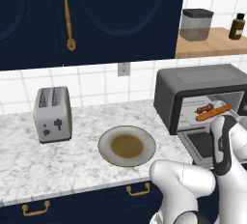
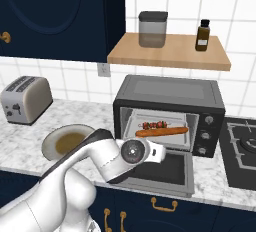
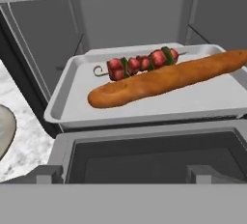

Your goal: Pick up the kebab skewer and baguette bread, and place them inside the toaster oven. Close the toaster oven door and start by setting the timer.

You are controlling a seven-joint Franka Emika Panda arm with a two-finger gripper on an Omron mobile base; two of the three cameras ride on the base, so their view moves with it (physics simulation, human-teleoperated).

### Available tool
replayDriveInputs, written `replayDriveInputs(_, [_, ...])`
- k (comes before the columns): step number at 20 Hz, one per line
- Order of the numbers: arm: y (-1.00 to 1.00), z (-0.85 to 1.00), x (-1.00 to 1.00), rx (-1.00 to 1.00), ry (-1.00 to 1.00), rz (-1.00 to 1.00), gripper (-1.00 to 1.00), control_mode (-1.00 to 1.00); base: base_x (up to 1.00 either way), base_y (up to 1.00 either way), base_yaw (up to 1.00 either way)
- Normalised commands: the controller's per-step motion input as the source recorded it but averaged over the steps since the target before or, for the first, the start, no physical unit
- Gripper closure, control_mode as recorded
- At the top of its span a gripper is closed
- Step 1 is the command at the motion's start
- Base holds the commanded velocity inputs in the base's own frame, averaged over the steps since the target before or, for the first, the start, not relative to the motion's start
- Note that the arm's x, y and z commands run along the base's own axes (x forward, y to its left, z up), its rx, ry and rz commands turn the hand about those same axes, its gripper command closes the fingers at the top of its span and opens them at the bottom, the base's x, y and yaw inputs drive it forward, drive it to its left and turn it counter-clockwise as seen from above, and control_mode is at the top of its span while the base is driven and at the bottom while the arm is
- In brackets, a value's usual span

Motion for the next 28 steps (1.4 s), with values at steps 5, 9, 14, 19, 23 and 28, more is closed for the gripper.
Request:
replayDriveInputs(5, [0.0,-0.05,0.17,-0.01,0.01,0.0,-1.0,-1.0,0.0,0.0,0.0])
replayDriveInputs(9, [-0.01,-0.2,0.17,-0.01,0.0,0.0,-1.0,-1.0,0.0,0.0,0.0])
replayDriveInputs(14, [-0.07,-0.21,0.0,-0.1,-0.09,0.0,-1.0,-1.0,0.0,0.0,0.0])
replayDriveInputs(19, [0.0,-0.15,0.06,-0.12,-0.15,0.0,-1.0,-1.0,0.0,0.0,0.0])
replayDriveInputs(23, [-0.07,0.0,0.24,0.01,-0.02,0.0,-1.0,-1.0,0.0,0.0,0.0])
replayDriveInputs(28, [-0.28,0.0,0.3,0.08,0.0,0.0,-1.0,-1.0,0.0,0.0,0.0])
